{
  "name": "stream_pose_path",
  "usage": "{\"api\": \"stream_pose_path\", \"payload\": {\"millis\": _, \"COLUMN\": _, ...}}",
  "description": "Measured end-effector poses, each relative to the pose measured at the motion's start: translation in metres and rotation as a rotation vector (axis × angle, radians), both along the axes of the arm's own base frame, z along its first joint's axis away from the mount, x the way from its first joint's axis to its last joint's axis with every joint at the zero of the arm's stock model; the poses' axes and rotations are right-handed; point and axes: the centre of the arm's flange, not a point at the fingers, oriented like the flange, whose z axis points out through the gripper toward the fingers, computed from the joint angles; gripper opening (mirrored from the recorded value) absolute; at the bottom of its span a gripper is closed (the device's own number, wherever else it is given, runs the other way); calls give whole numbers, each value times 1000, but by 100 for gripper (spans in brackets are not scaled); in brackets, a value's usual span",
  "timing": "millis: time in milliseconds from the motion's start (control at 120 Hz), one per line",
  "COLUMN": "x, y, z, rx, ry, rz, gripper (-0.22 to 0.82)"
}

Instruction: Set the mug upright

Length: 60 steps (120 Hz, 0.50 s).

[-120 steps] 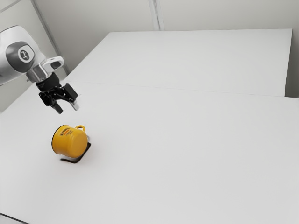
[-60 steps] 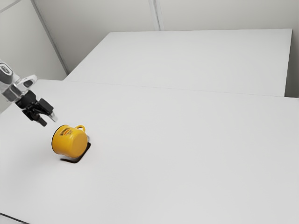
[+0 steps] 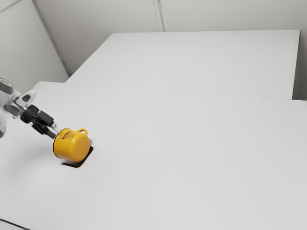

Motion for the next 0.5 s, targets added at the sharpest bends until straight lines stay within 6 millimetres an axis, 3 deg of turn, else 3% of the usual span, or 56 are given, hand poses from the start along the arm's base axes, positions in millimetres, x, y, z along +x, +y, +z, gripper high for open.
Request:
{"api": "stream_pose_path", "payload": {"millis": 200, "x": 2, "y": -14, "z": -9, "rx": -84, "ry": -8, "rz": -22, "gripper": 58}}
{"api": "stream_pose_path", "payload": {"millis": 500, "x": -5, "y": -28, "z": -18, "rx": -196, "ry": 23, "rz": -33, "gripper": 13}}
